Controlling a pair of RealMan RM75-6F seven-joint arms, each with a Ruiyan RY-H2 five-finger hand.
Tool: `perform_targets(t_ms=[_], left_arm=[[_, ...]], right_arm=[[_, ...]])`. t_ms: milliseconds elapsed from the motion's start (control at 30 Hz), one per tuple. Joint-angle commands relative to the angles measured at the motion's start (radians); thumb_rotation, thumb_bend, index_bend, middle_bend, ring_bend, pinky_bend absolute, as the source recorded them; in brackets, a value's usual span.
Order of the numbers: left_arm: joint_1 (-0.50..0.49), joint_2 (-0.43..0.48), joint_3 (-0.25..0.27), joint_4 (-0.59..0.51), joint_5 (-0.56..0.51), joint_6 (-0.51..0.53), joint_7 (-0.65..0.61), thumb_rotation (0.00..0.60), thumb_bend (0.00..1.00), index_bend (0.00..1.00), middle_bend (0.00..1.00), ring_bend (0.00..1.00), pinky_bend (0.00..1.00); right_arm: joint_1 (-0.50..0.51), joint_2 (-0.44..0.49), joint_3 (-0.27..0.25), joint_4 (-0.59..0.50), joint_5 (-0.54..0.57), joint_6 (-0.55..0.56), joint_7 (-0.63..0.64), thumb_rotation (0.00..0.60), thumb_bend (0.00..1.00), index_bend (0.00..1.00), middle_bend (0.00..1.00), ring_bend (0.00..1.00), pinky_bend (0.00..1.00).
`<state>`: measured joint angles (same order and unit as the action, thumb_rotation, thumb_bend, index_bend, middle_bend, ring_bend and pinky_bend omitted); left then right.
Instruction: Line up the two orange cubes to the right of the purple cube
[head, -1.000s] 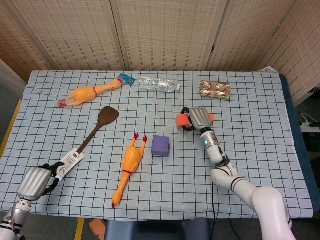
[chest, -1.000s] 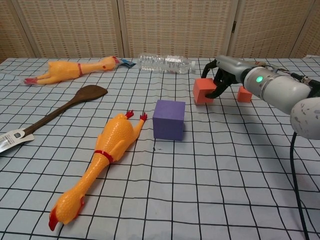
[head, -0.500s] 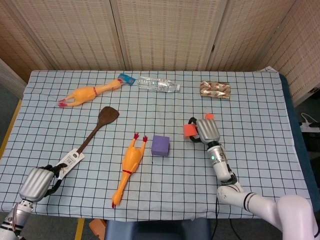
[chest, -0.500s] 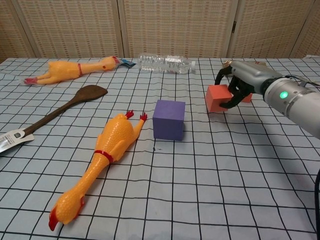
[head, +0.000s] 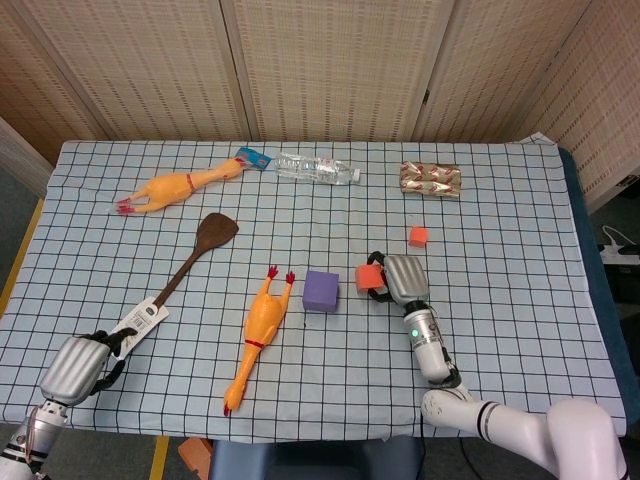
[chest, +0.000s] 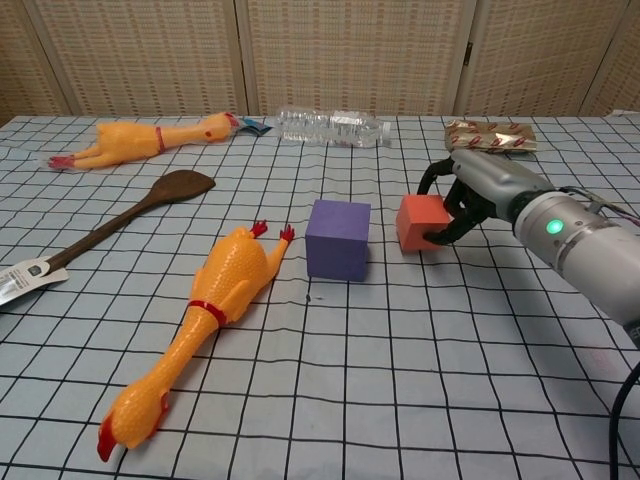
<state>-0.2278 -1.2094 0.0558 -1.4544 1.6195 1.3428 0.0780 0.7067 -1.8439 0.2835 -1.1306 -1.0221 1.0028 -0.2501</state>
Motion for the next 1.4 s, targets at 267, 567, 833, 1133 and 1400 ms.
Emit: perform_targets(t_ms=[267,567,833,1133,1400], left_arm=[[-0.004,-0.004,0.004,0.004,-0.004,-0.014,-0.004,0.600,0.43,0.29,0.53,0.46,0.63],[-0.005,-0.005,0.004,0.010,-0.009,-0.019,-0.014,0.600,0.43,0.29,0.53,0.46,0.63],[-0.004,-0.003,0.000,0.011,-0.012,-0.011,-0.027,0.600,0.43,0.29,0.53,0.46,0.63],[-0.001,0.003,0.002,0.018,0.003,0.008,-0.057,0.600,0.43,0.29,0.53,0.46,0.63],[0.000,0.010,0.002,0.012,-0.004,0.004,-0.070,0.600,0.43,0.29,0.53,0.46,0.63]], right_arm=[[-0.005,-0.024,0.013,-0.018,0.019,0.013,-0.016,0.600,0.11,0.64,0.91,0.97,0.98],[-0.016,-0.026,0.014,-0.067,0.040,0.037,-0.062,0.600,0.11,0.64,0.91,0.97,0.98],[-0.032,-0.033,0.010,-0.100,0.058,0.069,-0.097,0.600,0.11,0.64,0.91,0.97,0.98],[-0.064,-0.050,-0.019,-0.143,0.041,0.134,-0.135,0.600,0.11,0.64,0.91,0.97,0.98],[-0.078,-0.073,-0.021,-0.122,0.027,0.152,-0.132,0.600,0.11,0.64,0.91,0.97,0.98]])
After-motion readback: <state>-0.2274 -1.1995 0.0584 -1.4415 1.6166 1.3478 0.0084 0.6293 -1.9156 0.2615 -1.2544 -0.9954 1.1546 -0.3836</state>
